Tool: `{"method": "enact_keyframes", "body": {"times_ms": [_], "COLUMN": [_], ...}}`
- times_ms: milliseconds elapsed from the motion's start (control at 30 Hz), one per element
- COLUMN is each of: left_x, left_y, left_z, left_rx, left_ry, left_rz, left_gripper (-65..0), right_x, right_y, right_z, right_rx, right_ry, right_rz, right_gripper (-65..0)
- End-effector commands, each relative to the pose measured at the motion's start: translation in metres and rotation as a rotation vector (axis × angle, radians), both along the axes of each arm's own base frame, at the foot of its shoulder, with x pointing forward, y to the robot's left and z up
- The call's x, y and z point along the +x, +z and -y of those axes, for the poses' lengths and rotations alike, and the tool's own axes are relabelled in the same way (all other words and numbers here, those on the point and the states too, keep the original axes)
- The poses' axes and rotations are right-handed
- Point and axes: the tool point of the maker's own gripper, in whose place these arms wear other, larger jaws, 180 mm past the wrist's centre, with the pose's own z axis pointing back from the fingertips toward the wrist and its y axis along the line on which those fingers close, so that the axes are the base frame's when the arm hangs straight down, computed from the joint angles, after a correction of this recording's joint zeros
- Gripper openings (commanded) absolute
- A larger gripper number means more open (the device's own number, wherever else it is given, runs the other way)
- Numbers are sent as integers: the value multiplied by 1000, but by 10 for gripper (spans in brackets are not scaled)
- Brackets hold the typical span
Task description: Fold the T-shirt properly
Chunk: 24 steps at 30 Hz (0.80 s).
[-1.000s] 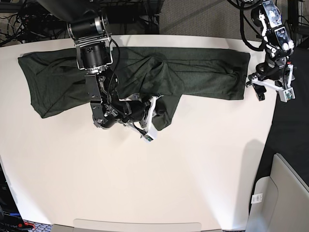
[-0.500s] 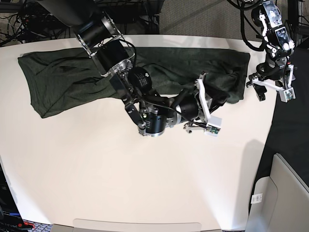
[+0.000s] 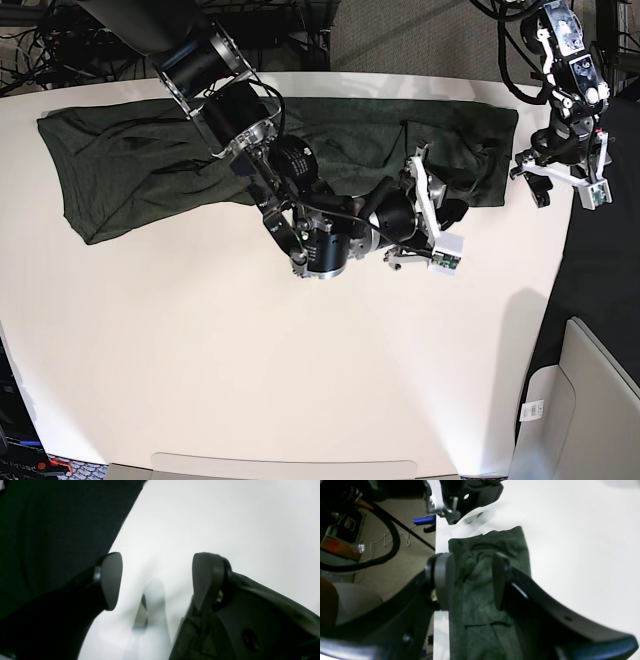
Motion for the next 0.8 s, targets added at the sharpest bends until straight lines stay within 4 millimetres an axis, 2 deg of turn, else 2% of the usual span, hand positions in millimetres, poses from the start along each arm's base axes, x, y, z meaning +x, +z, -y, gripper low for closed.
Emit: {"method": "enact_keyframes", "body": {"times_ms": [0, 33, 100, 233, 333, 433, 533, 767], "left_x": [5, 5, 4, -7, -15, -22, -10, 1], "left_y": [14, 14, 12, -2, -14, -22, -16, -10], "left_z": [-5, -5, -4, 11, 22, 25, 25, 24], "left_rx": [30, 30, 27, 32, 18, 15, 11, 2], "left_ry": [-1, -3, -10, -119, -212, -265, -267, -272], "left_rz": [42, 40, 29, -26, -105, -199, -208, -259], "left_gripper": [-226, -226, -224, -209, -182, -178, -178, -178], "right_x": [18, 25, 47, 84, 98, 97, 89, 72], "right_y": [22, 19, 10, -12, -20, -19, -22, -29], "right_z": [5, 15, 47, 130, 187, 229, 256, 284], "right_rx": [58, 54, 32, -41, -91, -141, -191, -235], "right_ry": [-36, -65, -152, -338, -452, -513, -538, -573], "right_rz": [38, 32, 28, 16, 24, 66, 93, 99], "right_gripper": [-400, -400, -400, -400, -400, -400, -400, -400]}}
